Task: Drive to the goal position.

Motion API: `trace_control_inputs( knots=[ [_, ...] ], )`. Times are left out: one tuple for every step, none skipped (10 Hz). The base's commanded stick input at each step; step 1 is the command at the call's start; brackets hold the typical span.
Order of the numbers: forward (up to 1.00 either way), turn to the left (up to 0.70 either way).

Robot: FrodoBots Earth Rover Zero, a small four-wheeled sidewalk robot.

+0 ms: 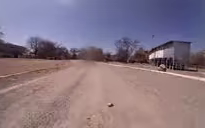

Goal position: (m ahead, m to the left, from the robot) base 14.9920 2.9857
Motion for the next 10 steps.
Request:
trace_control_inputs(
  knots=[
    [1.00,0.00],
    [1.00,0.00],
    [1.00,0.00],
    [1.00,0.00],
    [1.00,0.00],
    [1.00,0.00],
    [1.00,0.00],
    [1.00,0.00],
    [1.00,0.00],
    [1.00,0.00]
  ],
)
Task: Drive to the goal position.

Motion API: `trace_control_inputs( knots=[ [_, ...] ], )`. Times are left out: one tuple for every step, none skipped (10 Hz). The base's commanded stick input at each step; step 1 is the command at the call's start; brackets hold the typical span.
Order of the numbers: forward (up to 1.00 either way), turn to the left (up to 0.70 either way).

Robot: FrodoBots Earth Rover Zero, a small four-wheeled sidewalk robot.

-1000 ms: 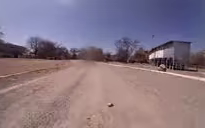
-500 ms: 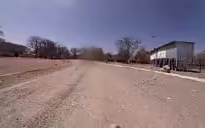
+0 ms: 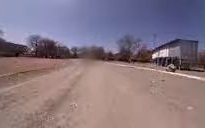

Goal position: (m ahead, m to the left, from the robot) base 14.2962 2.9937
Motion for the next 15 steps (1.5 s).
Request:
trace_control_inputs(
  knots=[
    [1.00,0.00],
    [1.00,0.00],
    [1.00,0.00],
    [1.00,0.00],
    [1.00,0.00],
    [1.00,0.00],
    [1.00,0.00],
    [1.00,0.00],
    [1.00,0.00],
    [1.00,0.00],
    [1.00,0.00],
    [1.00,0.00],
    [1.00,0.00],
    [1.00,0.00],
    [1.00,0.00]
  ],
)
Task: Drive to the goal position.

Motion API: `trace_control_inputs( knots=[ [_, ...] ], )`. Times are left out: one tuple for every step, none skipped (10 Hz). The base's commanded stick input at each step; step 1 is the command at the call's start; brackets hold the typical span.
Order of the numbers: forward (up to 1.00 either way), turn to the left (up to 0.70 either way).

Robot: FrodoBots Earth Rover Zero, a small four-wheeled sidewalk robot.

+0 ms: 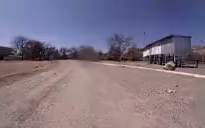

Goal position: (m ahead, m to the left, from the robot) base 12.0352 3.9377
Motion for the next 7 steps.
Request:
trace_control_inputs(
  knots=[
    [1.00,0.00],
    [1.00,0.00],
    [1.00,0.00],
    [1.00,0.00],
    [1.00,0.00],
    [1.00,0.00],
    [1.00,0.00]
  ],
)
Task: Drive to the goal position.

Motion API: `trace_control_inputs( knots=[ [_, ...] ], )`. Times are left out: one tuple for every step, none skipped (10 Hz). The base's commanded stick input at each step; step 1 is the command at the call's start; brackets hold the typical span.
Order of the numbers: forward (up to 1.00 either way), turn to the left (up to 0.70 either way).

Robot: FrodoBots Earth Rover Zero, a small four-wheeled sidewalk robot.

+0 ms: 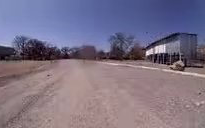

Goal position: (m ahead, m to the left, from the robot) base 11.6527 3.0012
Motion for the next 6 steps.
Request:
trace_control_inputs(
  knots=[
    [1.00,0.00],
    [1.00,0.00],
    [1.00,0.00],
    [1.00,0.00],
    [1.00,-0.01],
    [1.00,-0.13]
  ],
)
